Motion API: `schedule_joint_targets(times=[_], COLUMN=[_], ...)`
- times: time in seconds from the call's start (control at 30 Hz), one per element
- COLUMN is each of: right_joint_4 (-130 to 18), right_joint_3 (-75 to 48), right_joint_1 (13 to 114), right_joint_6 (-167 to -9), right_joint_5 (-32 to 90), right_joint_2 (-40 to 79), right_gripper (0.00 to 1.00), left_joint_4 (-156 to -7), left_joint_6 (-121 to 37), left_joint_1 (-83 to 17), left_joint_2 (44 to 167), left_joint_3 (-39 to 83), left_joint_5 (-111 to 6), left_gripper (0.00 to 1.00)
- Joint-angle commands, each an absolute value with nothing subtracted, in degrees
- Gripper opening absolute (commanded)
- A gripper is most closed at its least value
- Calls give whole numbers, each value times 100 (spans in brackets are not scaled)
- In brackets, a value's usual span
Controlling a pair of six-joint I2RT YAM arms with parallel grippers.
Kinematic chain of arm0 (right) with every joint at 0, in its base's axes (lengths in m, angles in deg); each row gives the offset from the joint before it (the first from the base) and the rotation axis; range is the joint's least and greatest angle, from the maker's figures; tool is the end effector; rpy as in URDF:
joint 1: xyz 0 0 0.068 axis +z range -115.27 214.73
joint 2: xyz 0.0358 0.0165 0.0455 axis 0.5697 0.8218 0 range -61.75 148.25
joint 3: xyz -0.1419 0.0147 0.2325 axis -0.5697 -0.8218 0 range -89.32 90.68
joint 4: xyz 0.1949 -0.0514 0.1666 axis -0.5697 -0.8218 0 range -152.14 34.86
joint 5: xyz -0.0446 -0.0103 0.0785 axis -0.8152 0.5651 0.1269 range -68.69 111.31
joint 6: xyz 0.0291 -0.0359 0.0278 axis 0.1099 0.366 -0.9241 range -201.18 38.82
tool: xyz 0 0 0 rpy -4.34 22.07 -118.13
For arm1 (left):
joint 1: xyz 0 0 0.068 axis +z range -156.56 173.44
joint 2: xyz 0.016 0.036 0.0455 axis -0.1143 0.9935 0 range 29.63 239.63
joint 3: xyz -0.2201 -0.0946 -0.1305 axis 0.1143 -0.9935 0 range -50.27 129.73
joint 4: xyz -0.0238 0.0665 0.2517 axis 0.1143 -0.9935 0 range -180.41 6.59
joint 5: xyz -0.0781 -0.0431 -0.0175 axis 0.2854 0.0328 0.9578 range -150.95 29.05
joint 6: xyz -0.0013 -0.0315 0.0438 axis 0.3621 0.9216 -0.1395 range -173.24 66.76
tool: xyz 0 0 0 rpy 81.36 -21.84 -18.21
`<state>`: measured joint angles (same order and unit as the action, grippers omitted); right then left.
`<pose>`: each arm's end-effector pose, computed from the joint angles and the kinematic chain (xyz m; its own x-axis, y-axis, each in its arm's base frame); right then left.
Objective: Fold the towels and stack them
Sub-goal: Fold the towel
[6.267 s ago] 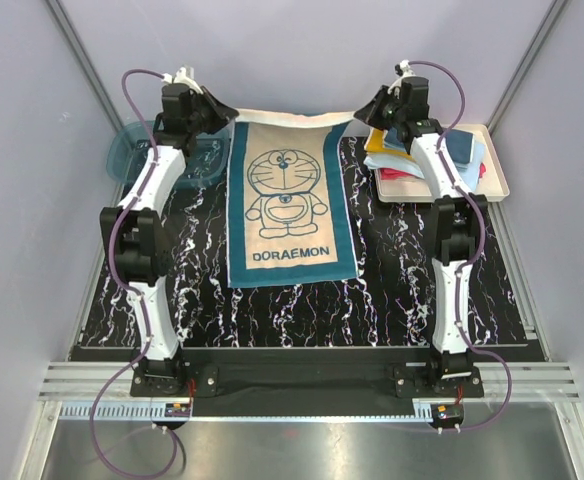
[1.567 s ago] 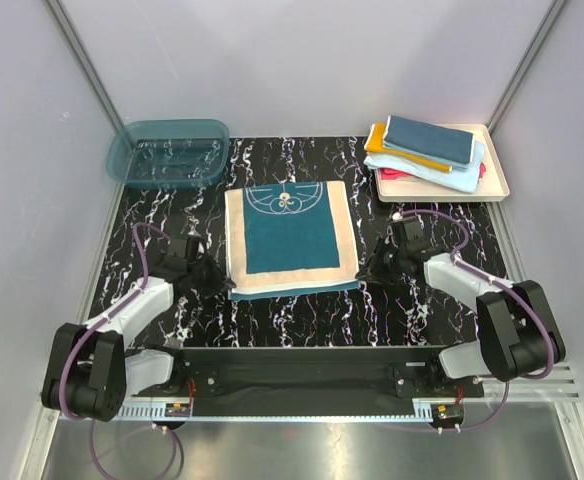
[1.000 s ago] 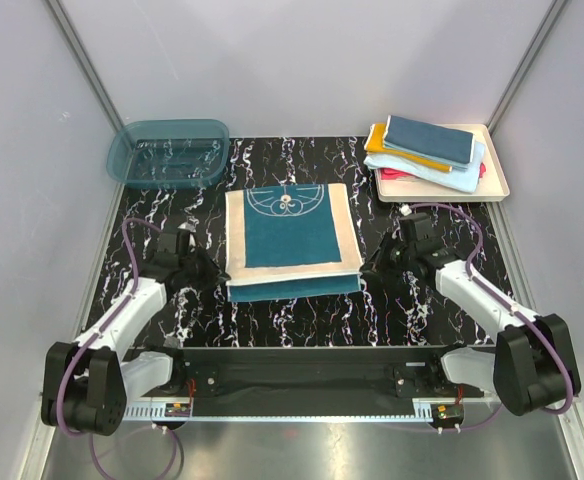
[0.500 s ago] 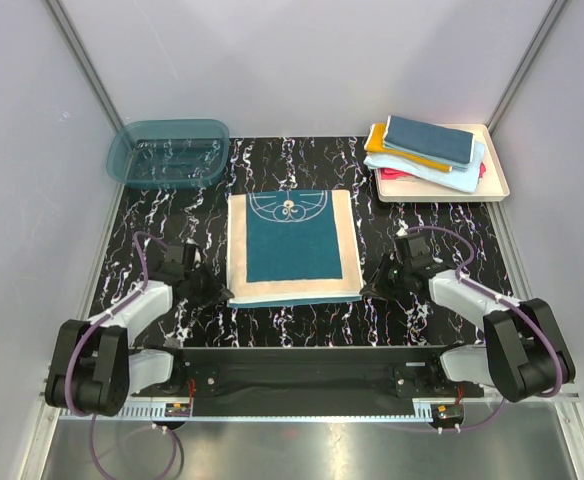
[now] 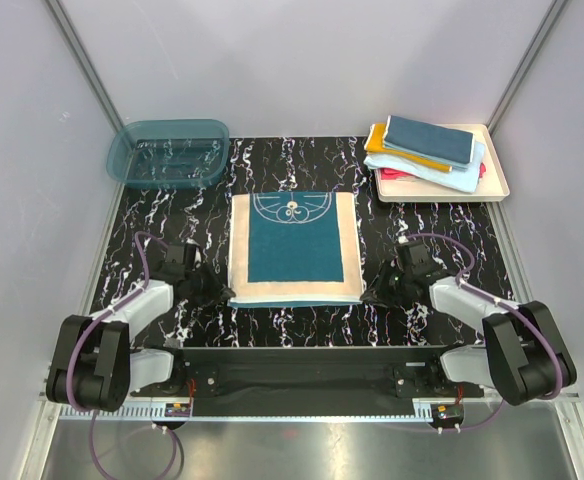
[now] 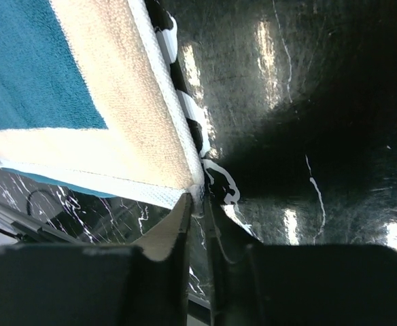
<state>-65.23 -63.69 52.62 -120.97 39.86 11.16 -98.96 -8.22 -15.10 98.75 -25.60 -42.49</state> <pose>0.1971 0.0757 0.1357 -0.9067 0.3449 -0.2428 0.1637 0.8183 0.5510 0.1927 -0.0404 0.1380 -0.8158 -0.5560 -0.1593 -0.3956 0.7374 -0.5475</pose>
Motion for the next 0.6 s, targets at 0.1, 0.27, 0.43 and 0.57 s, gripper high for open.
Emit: schedule_joint_targets(times=[0.1, 0.27, 0.43, 0.57], right_joint_4=[-6954, -7702, -7755, -7149], right_joint_3=[-6357, -5778, -4416, -3494], right_joint_1=[5284, 5284, 5249, 5231], right_joint_6=[-12134, -12117, -11889, -11888], right_joint_5=[3872, 3477, 3028, 2940], right_joint_2=[761, 224, 618, 1777], right_gripper=[36, 46, 47, 46], left_joint_4=[-10203, -10993, -11206, -10392], left_joint_6=[-920, -1166, -1202, -1079], left_joint_1=[-1465, -1456, -1447, -1447], left_joint_2=[9643, 9169, 9106, 9823], left_joint_3=[-2637, -2066, -943, -291], left_joint_5=[-4434, -4688, -5050, -4804], left_gripper=[37, 58, 64, 64])
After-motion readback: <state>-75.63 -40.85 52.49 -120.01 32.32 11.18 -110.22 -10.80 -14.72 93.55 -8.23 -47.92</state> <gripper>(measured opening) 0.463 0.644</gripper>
